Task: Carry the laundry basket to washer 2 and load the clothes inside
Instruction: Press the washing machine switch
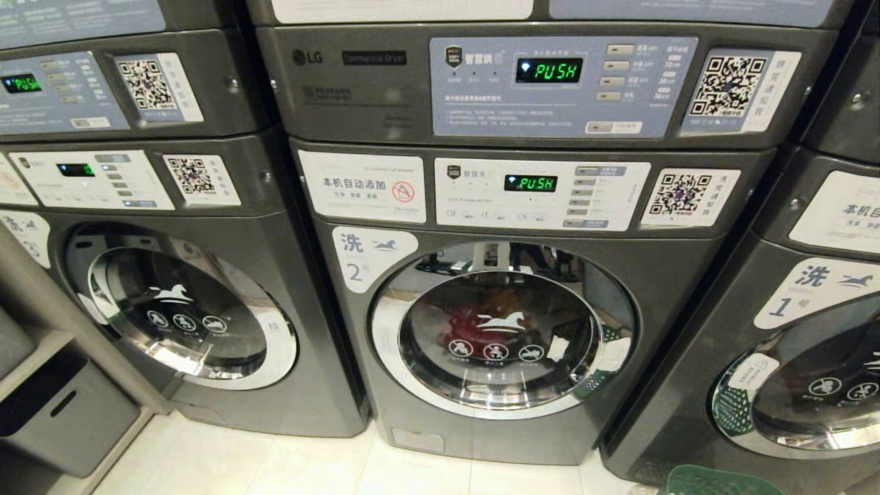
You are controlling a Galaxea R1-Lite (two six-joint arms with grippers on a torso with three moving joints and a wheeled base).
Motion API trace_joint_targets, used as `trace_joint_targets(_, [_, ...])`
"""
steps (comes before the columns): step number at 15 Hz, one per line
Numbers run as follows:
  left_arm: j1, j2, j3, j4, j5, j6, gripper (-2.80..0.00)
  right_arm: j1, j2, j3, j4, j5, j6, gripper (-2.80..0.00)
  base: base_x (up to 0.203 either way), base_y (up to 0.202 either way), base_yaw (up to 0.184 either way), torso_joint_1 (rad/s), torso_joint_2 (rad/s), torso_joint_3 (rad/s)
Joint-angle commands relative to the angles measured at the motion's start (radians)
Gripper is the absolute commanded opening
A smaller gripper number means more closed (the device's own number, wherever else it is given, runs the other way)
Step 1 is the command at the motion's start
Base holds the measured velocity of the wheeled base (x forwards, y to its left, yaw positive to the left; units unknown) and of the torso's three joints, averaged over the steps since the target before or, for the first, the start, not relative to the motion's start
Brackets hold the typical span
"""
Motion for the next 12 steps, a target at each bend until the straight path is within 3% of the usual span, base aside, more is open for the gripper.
trace_joint_targets(1, [0.001,0.0,0.005,0.0,0.0,0.0,-2.8,0.0,0.002,0.0,0.001,0.0,0.0,-2.8,0.0,0.0,0.0,0.2,-0.5,-0.305])
trace_joint_targets(3, [0.001,0.0,0.006,0.0,0.0,0.0,-2.8,0.001,0.002,0.0,0.001,0.002,-0.001,-2.8,0.0,0.0,0.0,0.128,-0.32,-0.195])
trace_joint_targets(6, [0.0,0.0,0.005,0.001,-0.008,0.023,-2.8,0.001,0.003,-0.01,-0.009,0.018,-0.098,-2.8,0.0,0.0,0.0,0.038,-0.08,-0.053])
trace_joint_targets(8, [0.001,0.0,0.006,0.001,-0.008,0.031,-2.8,0.001,0.05,-0.145,-0.017,0.115,-0.101,-2.8,0.0,0.0,0.0,0.0,0.0,0.0])
trace_joint_targets(12, [0.001,0.0,0.006,0.0,-0.008,0.028,-2.8,0.001,0.475,-0.403,-0.026,0.251,-0.061,-2.8,0.0,0.0,0.0,0.0,0.0,0.0])
